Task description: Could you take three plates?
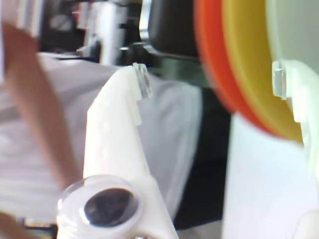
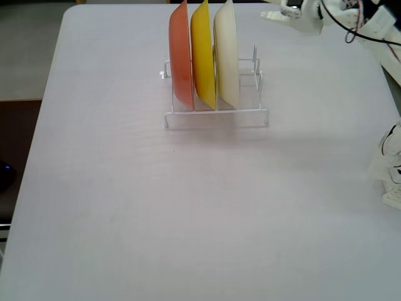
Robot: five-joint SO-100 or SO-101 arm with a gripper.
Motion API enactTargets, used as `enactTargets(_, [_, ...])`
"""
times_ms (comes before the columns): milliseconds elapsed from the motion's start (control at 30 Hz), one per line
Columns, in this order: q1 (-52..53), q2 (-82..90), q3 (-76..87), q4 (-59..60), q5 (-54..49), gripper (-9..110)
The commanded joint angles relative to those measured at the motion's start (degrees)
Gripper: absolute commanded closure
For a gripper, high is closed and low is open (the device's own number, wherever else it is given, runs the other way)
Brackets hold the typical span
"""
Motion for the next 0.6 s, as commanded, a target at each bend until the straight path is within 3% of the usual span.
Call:
enactTargets(0, [0.3, -2.5, -6.4, 0.2, 0.1, 71])
enactTargets(567, [-0.8, -15.3, -16.3, 2.5, 3.2, 70])
